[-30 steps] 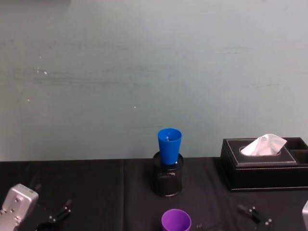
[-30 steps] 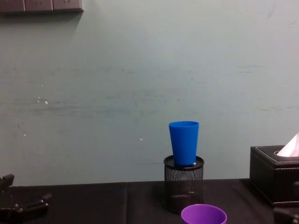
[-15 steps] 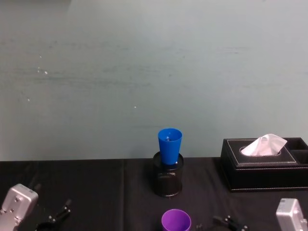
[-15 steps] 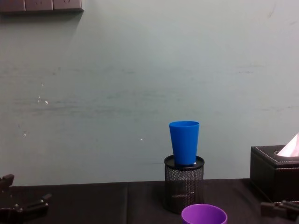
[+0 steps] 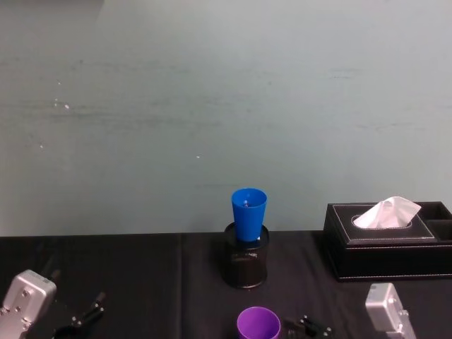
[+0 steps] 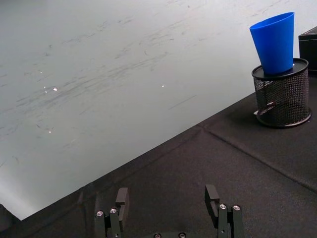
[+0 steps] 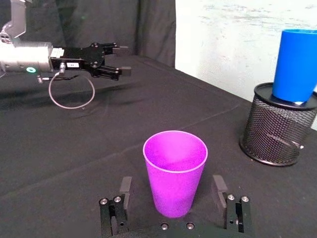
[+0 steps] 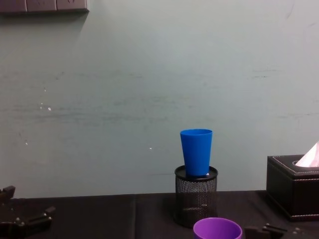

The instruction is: Pick up one cup with a gripper and tap it against the other cup.

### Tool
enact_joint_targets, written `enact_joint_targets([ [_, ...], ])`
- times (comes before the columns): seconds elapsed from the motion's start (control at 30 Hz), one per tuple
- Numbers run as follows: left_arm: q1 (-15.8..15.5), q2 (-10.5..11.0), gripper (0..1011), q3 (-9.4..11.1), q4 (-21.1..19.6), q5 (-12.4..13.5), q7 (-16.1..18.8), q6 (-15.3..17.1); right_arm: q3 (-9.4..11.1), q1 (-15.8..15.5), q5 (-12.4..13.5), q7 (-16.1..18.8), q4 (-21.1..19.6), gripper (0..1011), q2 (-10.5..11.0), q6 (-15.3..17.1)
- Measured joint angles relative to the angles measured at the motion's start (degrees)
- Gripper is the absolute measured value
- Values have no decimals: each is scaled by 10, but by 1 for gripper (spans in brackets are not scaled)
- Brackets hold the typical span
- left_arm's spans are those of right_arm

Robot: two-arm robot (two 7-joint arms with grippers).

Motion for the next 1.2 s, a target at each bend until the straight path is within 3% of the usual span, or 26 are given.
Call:
enact_joint_targets([
  [0.53,0,0,1000,0,0,0,0,0,-18,56,-11,30,86,1002,-51,-36],
  [1.2,0,0,1000,0,0,0,0,0,-22,70,-15,35,110,1002,-68,-45],
])
